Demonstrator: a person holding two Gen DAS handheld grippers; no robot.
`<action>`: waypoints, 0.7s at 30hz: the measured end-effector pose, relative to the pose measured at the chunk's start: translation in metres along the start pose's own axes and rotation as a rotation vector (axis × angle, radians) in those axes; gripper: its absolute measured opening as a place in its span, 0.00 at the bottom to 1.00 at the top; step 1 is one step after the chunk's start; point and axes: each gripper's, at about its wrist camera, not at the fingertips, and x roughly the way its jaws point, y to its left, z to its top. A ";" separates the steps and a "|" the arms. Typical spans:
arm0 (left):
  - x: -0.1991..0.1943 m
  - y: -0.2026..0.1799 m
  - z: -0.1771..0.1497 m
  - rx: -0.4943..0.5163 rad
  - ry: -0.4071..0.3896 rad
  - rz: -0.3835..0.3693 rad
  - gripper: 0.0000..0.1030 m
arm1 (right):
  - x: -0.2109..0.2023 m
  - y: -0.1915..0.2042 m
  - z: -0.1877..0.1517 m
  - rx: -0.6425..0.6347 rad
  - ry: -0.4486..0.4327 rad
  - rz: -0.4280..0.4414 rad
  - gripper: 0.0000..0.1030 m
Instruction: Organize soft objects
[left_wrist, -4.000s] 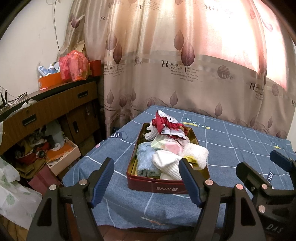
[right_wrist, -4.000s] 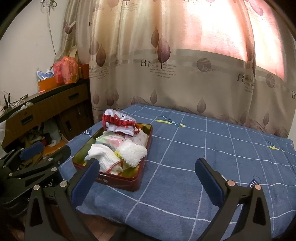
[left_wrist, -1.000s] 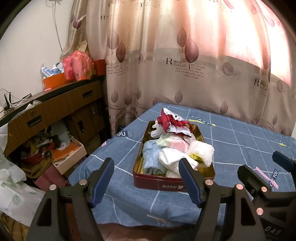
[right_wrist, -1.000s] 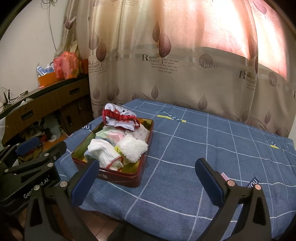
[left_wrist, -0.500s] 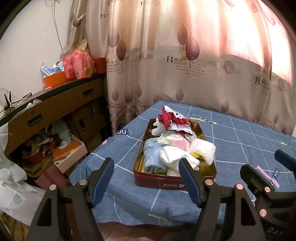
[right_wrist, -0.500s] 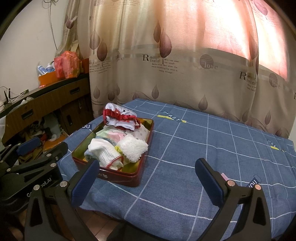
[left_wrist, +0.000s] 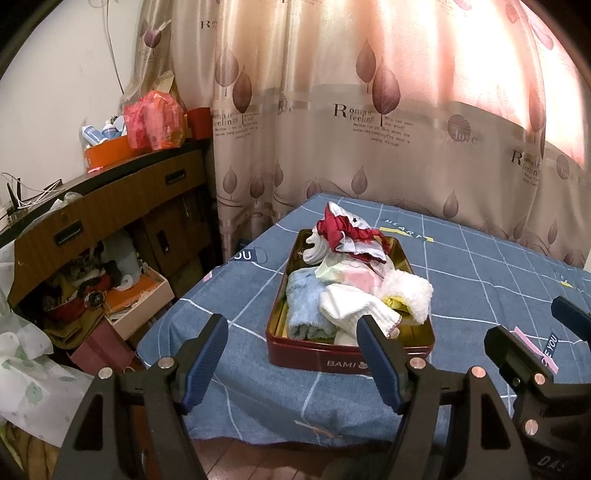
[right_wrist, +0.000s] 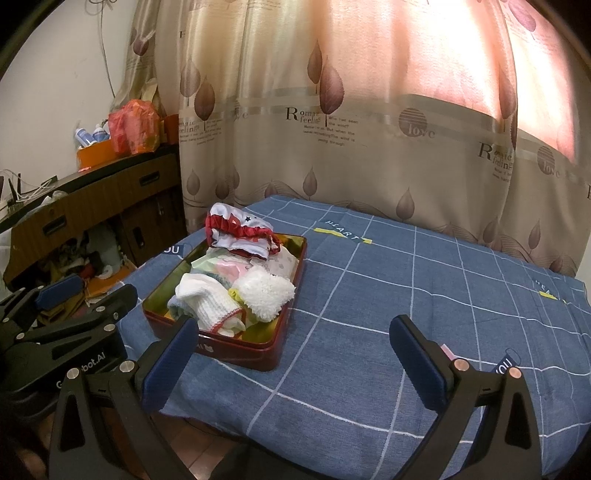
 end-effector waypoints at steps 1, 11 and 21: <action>0.000 0.000 0.000 0.001 0.000 0.000 0.72 | 0.001 0.000 0.002 0.001 0.000 0.001 0.99; 0.002 -0.002 -0.003 0.012 0.009 -0.004 0.72 | 0.000 0.000 0.000 -0.001 0.004 0.002 0.99; 0.004 -0.005 -0.004 0.018 0.017 -0.002 0.72 | -0.003 -0.002 -0.008 -0.005 0.010 0.007 0.99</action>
